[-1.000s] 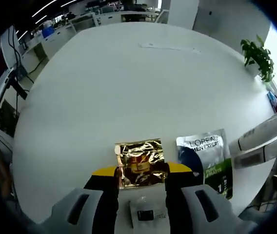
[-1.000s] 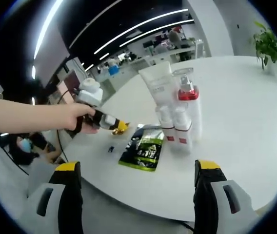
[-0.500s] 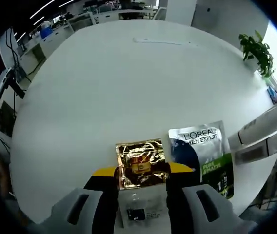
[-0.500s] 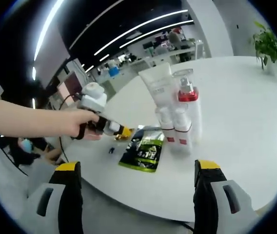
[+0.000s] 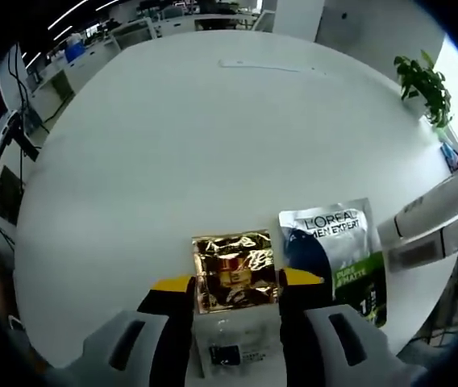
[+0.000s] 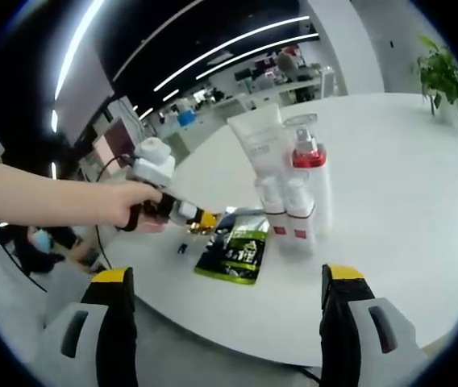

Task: Arrange the skincare products in the storage area until every visible bottle or jar stands upright without overlapping.

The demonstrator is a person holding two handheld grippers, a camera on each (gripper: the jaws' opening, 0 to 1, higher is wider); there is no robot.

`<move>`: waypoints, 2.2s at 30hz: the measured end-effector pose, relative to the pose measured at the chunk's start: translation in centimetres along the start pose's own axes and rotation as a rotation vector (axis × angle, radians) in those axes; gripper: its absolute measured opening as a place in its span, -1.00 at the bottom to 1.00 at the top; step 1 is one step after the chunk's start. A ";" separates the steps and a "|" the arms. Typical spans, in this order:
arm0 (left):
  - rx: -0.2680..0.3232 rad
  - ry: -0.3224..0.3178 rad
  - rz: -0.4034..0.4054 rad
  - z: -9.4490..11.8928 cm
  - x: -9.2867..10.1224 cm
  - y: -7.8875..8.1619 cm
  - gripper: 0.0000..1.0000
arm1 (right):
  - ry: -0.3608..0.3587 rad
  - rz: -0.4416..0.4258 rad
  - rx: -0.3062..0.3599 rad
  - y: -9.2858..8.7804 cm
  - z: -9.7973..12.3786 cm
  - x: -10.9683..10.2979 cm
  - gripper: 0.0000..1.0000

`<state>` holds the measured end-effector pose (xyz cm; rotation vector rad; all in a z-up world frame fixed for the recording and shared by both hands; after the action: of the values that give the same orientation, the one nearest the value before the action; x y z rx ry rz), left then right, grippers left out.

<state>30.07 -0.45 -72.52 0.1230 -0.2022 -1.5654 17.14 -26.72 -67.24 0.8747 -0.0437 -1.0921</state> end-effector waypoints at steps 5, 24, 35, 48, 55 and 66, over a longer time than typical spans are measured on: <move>-0.001 -0.002 0.000 0.1 -0.2 0.0 -0.18 | -0.002 0.003 -0.004 0.0 -0.1 0.0 0.91; 0.155 -0.194 -0.006 3.1 -3.1 -1.7 0.22 | 0.038 0.046 -0.036 0.0 -0.3 -0.9 0.93; 0.269 -0.272 -0.049 5.9 -7.1 -6.9 0.56 | 0.071 0.057 -0.058 0.0 -0.9 -0.6 0.96; 0.301 -0.395 -0.022 6.9 -9.2 -12.3 0.96 | 0.073 0.058 -0.081 -0.3 -1.4 -0.1 0.98; 0.357 -0.438 -0.047 7.7 -10.0 -13.5 0.98 | 0.067 0.061 -0.096 -0.3 -1.4 -0.2 0.98; 0.463 -0.457 -0.038 8.6 -10.4 -13.2 0.97 | 0.055 0.073 -0.116 -0.3 -1.4 -0.8 0.99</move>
<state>15.40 10.34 -67.32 0.1286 -0.9257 -1.5444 17.13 -25.36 -68.11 0.7924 0.0336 -0.9920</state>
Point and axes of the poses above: the point that each gripper's makers call its tool centre point, and the gripper's own axes: z roughly backward along the fingers, x roughly to its right, y roughly out of its top, the point moved 10 cm from there along z, roughly backward along the fingers, and after that the axes turned 15 degrees about -x, right-handed, at the moved point
